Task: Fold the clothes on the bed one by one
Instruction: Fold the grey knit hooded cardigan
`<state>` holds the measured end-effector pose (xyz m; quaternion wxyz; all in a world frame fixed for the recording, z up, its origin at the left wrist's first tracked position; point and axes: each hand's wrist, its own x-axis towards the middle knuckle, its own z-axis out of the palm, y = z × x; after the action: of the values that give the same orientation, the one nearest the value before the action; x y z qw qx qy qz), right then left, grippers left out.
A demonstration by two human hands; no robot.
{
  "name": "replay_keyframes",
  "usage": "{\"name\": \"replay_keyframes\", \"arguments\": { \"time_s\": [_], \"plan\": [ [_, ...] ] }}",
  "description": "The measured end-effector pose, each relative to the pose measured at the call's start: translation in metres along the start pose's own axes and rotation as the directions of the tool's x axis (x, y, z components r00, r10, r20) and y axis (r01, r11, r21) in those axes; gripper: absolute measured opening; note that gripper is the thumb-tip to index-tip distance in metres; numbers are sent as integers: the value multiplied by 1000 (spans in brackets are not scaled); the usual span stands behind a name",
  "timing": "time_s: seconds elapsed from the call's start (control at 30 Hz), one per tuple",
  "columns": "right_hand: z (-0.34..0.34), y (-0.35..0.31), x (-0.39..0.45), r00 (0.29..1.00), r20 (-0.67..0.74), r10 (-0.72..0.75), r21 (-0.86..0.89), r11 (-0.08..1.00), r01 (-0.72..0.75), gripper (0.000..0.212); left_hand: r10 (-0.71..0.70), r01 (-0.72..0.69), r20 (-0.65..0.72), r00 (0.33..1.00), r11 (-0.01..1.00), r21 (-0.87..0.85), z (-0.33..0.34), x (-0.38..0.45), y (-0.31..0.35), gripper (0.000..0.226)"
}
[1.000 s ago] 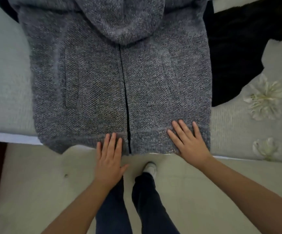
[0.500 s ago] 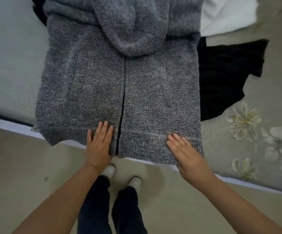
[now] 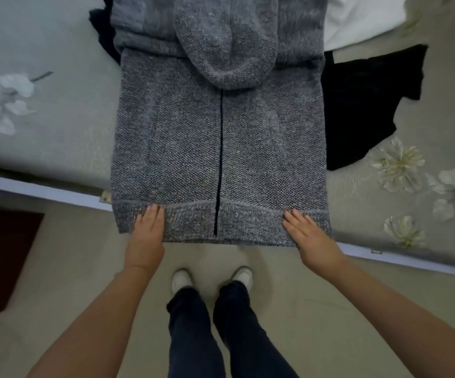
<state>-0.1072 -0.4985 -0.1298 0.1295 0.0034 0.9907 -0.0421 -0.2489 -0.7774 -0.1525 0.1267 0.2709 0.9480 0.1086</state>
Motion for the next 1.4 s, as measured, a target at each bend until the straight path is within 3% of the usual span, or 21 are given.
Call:
{"name": "replay_keyframes", "arguments": {
  "time_s": [0.1, 0.17, 0.27, 0.33, 0.43, 0.53, 0.63, 0.7, 0.77, 0.9, 1.0, 1.13, 1.23, 1.4],
  "plan": [
    [7, -25, -30, 993, 121, 4, -14, 1000, -3, 61, -57, 64, 215, 975, 998, -24, -10, -46, -12, 66],
    [14, -44, -56, 951, 310, 7, 44, 999, -21, 64, -85, 72, 341, 936, 996, 52, -24, -69, -17, 66],
    [2, -69, -77, 891, 449, 64, 48, 994, -95, 65, -56, 21, 351, 935, 994, 103, -36, -100, -26, 67],
    [-21, -82, -80, 952, 286, 106, 5, 994, -112, 65, -40, 25, 283, 958, 998, 56, -46, -118, -34, 65],
    [-53, -87, -74, 985, -63, 158, -86, 983, -163, 43, -59, 64, 186, 981, 998, -26, -62, -125, -37, 59],
    [-89, -86, -47, 953, -98, 285, -125, 947, -296, 38, -9, 10, 26, 1000, 999, -38, -81, -102, -35, 54],
    [-116, -75, -7, 854, 65, 515, -168, 850, -500, 48, 21, -21, -2, 1000, 1000, -7, -118, -57, -36, 34],
    [-129, -63, 21, 826, 101, 555, -227, 821, -524, 44, 105, -101, -90, 990, 994, 47, -139, -22, -37, 21],
    [-146, -47, 52, 841, 54, 539, -230, 826, -514, 41, 173, -154, -132, 976, 978, 144, -163, 20, -37, 10],
    [-181, 11, 113, 878, -42, 477, -240, 848, -472, 46, 167, -145, -78, 983, 961, 236, -199, 118, -27, 37],
    [-205, 61, 163, 915, -33, 402, -272, 877, -395, 49, 233, -211, -53, 971, 938, 275, -225, 194, -17, 38],
    [-224, 122, 227, 946, 68, 316, -365, 891, -272, 50, 396, -327, -58, 916, 825, 461, -247, 285, 7, 35],
    [-225, 157, 270, 917, 208, 340, -394, 887, -239, 42, 346, -311, 25, 938, 808, 500, -245, 341, 17, 34],
    [-192, 180, 329, 849, 312, 426, -434, 859, -272, 26, 224, -242, 93, 970, 880, 410, -198, 412, 15, 18]
  ]
}}
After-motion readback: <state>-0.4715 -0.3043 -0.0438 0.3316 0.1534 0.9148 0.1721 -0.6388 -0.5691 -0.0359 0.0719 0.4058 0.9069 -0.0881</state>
